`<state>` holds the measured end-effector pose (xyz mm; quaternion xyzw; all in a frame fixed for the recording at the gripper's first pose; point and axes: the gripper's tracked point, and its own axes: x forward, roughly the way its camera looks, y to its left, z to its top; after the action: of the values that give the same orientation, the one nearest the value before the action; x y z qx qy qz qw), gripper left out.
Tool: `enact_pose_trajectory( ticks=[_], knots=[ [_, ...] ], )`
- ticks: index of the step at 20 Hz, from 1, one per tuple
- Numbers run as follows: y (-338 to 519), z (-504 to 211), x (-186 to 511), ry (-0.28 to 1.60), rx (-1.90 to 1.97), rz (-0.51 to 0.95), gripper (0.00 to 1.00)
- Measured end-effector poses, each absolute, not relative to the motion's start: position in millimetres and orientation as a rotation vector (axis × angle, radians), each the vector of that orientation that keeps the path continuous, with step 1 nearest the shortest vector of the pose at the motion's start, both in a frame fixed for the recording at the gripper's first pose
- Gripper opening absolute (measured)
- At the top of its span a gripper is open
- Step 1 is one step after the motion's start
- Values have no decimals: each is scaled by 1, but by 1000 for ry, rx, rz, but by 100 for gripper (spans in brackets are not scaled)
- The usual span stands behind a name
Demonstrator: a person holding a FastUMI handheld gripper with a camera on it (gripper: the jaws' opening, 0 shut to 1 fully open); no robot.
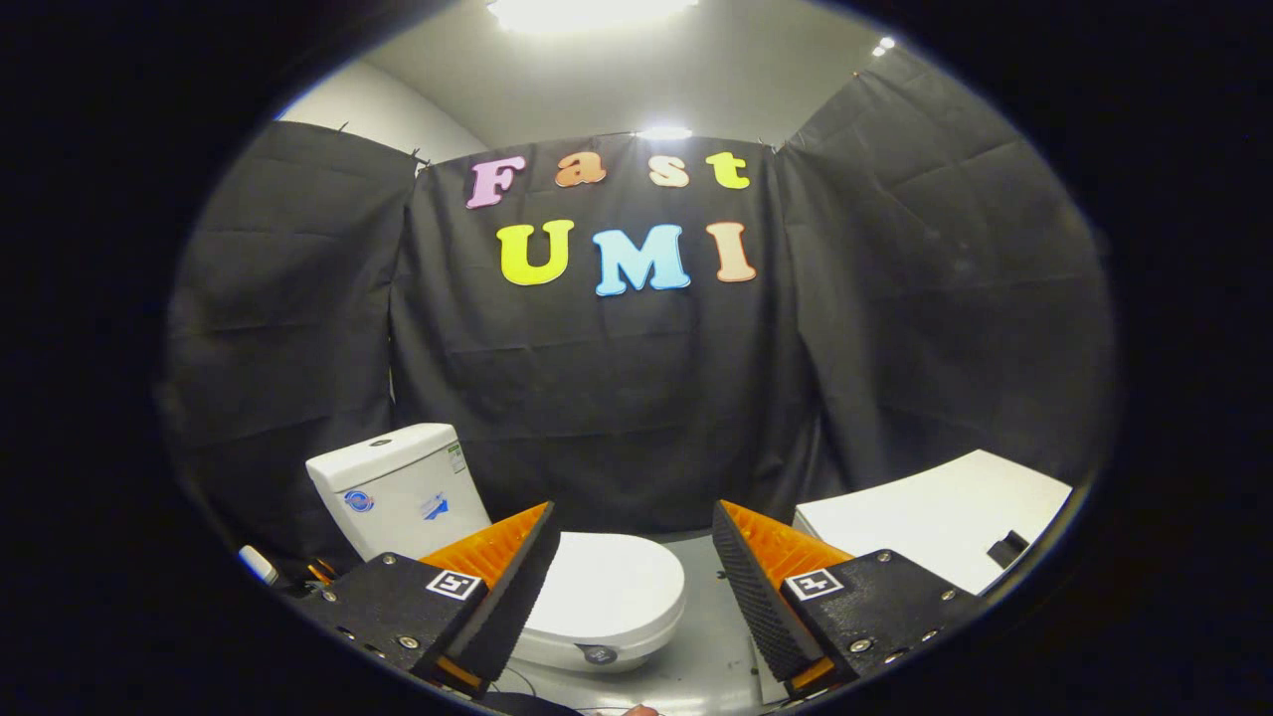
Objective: Open the toilet lid.
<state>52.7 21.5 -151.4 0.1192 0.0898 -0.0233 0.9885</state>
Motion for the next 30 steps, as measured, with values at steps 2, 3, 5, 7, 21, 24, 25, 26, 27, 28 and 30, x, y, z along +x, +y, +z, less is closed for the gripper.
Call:
enact_pose_trajectory(
  ticks=[2,3,5,7,21,24,25,26,27,28,30],
  knots=[
    [29,-174,57,218,233,-41,95],
    [31,-185,59,239,224,-45,95],
    [35,-204,63,274,230,-48,95],
    [41,-218,67,292,285,-42,95],
    [77,-321,69,437,559,7,96],
    [85,-343,68,459,655,0,96],
    [86,-351,67,468,686,-4,96],
    [89,-361,65,478,715,-10,96],
    [90,-372,64,490,741,-20,96],
    [91,-382,64,503,770,-34,96],
    [93,-402,63,518,836,-58,96]
  ],
)
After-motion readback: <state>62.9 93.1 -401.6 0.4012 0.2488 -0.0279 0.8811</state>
